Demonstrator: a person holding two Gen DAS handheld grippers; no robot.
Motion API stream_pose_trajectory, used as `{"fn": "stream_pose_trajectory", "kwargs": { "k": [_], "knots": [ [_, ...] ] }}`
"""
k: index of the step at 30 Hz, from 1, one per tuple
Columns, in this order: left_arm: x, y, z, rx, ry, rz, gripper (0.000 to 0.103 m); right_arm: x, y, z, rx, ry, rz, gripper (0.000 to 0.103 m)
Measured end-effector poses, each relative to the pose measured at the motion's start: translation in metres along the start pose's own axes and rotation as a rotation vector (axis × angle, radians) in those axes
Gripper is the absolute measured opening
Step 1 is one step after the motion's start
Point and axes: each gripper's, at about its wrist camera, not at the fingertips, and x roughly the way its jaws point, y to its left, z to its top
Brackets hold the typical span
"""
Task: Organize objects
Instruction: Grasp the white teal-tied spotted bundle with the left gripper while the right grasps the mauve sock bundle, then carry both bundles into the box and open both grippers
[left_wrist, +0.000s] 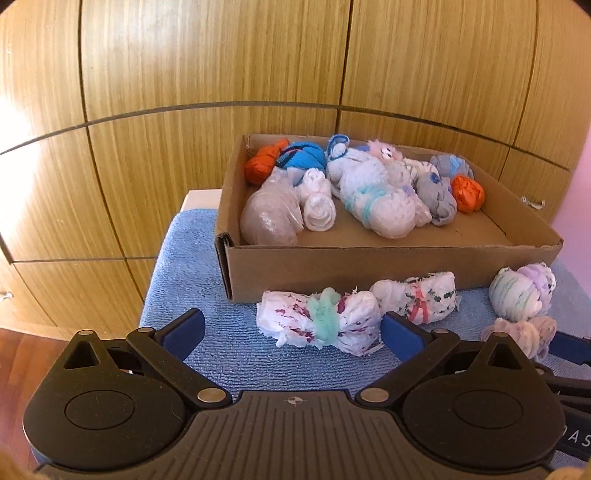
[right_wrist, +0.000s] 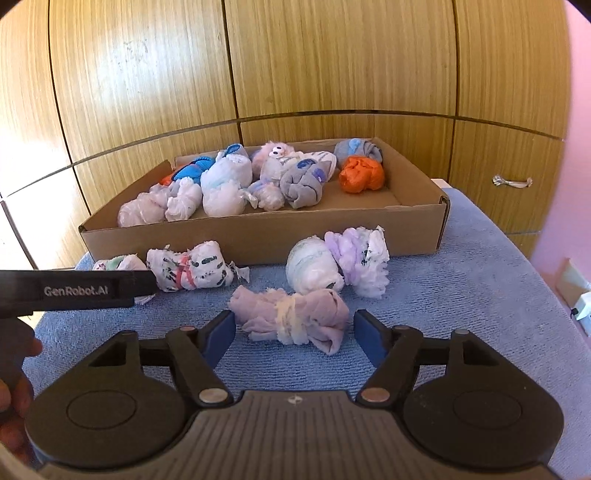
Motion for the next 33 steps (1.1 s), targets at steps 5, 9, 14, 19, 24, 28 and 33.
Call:
{"fn": "stream_pose_trajectory", "kwargs": {
  "k": [5,9,14,19,24,28,33],
  "knots": [
    [0.003,0.001,-0.001,-0.027,-0.003,-0.030,0.092,0.001,0.004,-0.001,-0.015,-0.013,0.008,0.060],
    [-0.002,-0.001,-0.002,-0.016,-0.016,-0.081,0.070,-0.007,-0.001,-0.005,-0.024,-0.037,0.038,0.058],
    [-0.008,-0.003,-0.005,-0.009,-0.021,-0.076,0.068,-0.027,-0.013,-0.011,-0.039,-0.061,0.091,0.058],
    [-0.018,-0.005,-0.007,0.005,-0.025,-0.082,0.068,-0.039,-0.019,-0.008,-0.044,-0.082,0.123,0.058],
    [-0.038,-0.007,-0.007,0.023,-0.029,-0.088,0.068,-0.054,-0.028,-0.002,-0.036,-0.105,0.153,0.058],
    [-0.056,-0.015,0.007,0.061,-0.046,-0.097,0.068,-0.067,-0.042,0.014,-0.044,-0.148,0.159,0.059],
    [-0.070,-0.038,0.045,0.113,-0.076,-0.159,0.068,-0.077,-0.067,0.054,-0.099,-0.216,0.171,0.059]
  ]
}}
